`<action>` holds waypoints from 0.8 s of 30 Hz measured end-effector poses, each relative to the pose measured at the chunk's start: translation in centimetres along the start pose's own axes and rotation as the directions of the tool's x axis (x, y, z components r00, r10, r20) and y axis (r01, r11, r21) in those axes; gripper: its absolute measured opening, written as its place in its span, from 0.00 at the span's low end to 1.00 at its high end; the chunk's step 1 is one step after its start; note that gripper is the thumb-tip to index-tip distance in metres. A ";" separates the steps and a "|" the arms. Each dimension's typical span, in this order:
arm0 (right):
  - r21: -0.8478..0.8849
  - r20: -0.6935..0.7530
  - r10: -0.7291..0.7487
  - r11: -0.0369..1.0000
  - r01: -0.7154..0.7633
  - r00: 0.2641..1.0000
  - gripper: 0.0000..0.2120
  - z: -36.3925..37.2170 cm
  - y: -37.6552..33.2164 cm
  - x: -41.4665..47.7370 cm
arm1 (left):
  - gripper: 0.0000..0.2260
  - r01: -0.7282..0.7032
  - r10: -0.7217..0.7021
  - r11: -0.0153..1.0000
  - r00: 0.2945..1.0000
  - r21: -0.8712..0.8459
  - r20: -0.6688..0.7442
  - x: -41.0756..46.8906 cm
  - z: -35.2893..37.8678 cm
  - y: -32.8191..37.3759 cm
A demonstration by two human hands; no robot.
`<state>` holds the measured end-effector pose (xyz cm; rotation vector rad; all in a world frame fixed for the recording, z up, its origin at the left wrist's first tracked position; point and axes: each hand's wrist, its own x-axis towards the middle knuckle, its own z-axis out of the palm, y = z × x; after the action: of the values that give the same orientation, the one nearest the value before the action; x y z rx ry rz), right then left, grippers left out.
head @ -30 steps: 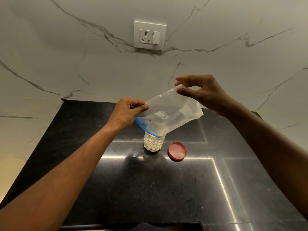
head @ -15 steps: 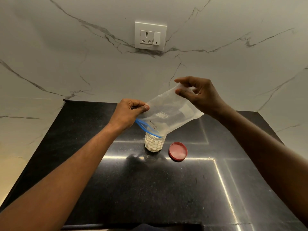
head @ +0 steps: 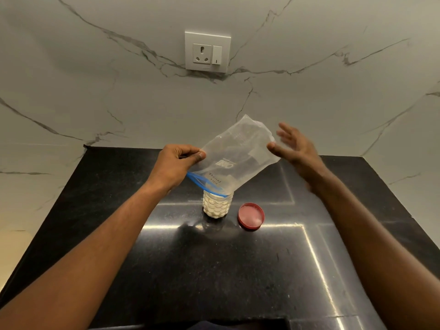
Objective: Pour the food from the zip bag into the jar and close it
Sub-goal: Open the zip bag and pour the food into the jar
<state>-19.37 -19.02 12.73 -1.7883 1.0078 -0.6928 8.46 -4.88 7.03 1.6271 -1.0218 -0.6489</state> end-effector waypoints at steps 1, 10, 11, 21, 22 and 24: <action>0.113 -0.007 0.057 0.992 -0.055 0.998 0.41 0.5 1.2 -0.7 | 0.07 0.005 -0.005 1.000 1.000 -0.006 0.000 0.0 0.1 0.0; 0.466 -0.281 0.100 0.884 0.044 0.954 0.14 2.4 5.5 -2.4 | 0.08 0.004 -0.004 1.000 1.000 -0.008 0.015 -0.4 0.2 0.5; 0.475 -0.265 0.104 0.879 0.036 0.958 0.17 2.3 5.5 -2.4 | 0.08 0.009 -0.009 1.000 1.000 -0.018 0.010 -0.5 0.1 0.4; 0.478 -0.156 0.091 0.878 -0.006 0.984 0.34 3.6 3.9 -2.3 | 0.05 0.049 -0.050 0.996 0.999 -0.070 -0.016 -1.6 -0.7 0.3; 0.490 -0.139 0.099 0.872 -0.018 0.985 0.36 3.9 3.7 -2.4 | 0.05 0.054 -0.055 0.996 0.998 -0.070 -0.017 -1.7 -0.6 0.4; 0.521 -0.091 0.108 0.853 -0.045 0.990 0.36 4.6 3.6 -2.6 | 0.06 0.058 -0.059 0.997 0.998 -0.058 -0.019 -1.8 -0.5 0.4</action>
<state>-18.24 -15.46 7.57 -1.2392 0.8591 -0.9280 7.89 -3.09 7.43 1.6149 -0.9357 -0.6932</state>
